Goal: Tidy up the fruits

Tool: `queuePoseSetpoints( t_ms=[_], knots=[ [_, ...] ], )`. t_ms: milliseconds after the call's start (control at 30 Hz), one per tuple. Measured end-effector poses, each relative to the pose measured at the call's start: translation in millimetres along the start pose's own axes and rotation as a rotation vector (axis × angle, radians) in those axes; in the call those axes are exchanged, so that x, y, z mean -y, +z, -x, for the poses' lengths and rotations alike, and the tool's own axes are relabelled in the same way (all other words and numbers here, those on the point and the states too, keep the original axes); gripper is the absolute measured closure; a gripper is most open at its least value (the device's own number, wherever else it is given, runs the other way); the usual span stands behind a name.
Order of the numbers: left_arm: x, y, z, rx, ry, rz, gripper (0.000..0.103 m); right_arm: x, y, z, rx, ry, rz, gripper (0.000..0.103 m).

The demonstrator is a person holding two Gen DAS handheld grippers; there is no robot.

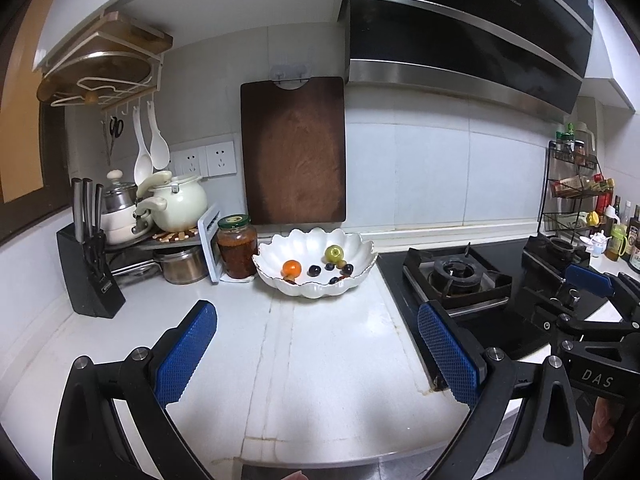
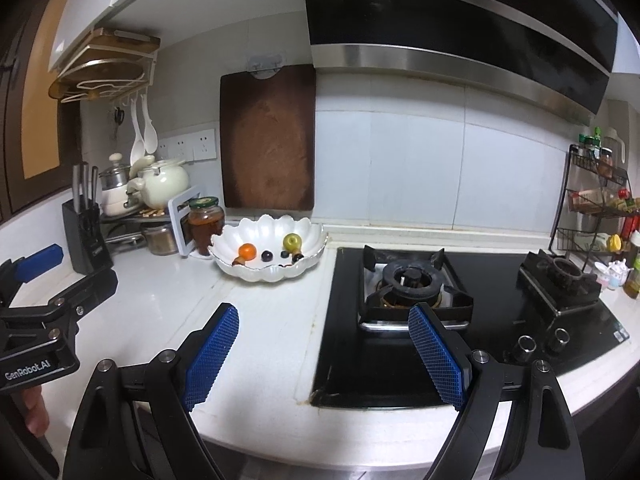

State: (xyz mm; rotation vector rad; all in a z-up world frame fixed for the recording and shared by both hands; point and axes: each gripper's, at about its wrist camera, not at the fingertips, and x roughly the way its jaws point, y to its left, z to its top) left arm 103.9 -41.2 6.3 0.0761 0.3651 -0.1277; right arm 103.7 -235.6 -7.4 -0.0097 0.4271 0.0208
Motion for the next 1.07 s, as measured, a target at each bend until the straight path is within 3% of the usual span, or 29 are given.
queuePoseSetpoints(
  t_ms=[367, 1067],
  knots=[
    [-1.9, -4.9, 21.3, 0.003, -0.008, -0.009, 0.000, -3.4, 1.5, 24.1, 0.037, -0.015, 0.011, 0.015],
    [-2.5, -7.3, 31.0, 0.014, -0.021, -0.004, 0.000, -0.5, -3.5, 32.1, 0.034, -0.030, -0.001, 0.015]
  ],
)
